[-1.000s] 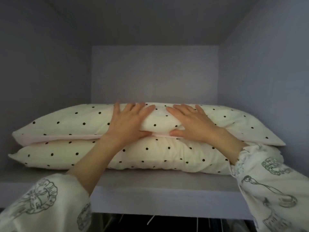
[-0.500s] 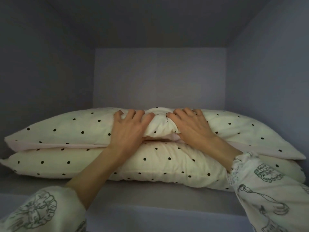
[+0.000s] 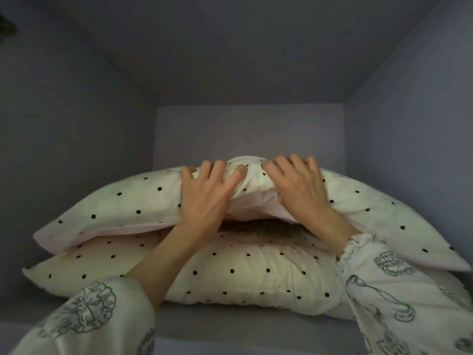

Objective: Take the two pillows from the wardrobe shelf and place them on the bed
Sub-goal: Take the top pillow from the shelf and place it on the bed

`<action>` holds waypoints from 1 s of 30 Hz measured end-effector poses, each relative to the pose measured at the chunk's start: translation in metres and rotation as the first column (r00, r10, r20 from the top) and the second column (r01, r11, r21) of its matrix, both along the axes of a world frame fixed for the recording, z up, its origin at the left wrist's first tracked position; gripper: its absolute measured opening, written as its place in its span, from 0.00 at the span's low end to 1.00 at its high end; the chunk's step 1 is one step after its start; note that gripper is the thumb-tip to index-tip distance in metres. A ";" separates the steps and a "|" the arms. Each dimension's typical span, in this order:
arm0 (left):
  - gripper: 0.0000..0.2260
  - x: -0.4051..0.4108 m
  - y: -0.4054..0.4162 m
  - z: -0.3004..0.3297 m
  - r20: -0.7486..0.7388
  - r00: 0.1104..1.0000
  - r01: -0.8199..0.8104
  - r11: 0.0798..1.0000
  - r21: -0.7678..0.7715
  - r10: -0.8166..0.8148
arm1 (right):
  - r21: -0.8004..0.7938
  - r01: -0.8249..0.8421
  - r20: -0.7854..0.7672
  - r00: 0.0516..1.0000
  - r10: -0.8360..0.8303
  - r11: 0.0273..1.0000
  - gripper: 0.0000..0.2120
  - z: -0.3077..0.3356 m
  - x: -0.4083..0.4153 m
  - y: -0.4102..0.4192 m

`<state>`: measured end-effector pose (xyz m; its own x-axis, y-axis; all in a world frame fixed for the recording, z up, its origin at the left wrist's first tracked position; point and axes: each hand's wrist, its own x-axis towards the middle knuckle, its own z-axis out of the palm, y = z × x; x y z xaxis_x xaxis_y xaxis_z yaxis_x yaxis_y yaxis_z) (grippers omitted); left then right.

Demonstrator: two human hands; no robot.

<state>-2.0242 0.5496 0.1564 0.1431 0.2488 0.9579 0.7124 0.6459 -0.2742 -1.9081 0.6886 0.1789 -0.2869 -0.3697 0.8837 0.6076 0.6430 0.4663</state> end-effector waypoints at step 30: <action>0.29 0.119 -0.182 -0.128 0.049 0.983 0.185 0.952 -0.243 -0.178 | -0.159 0.014 0.101 0.995 0.002 0.987 0.25 -0.152 0.161 -0.180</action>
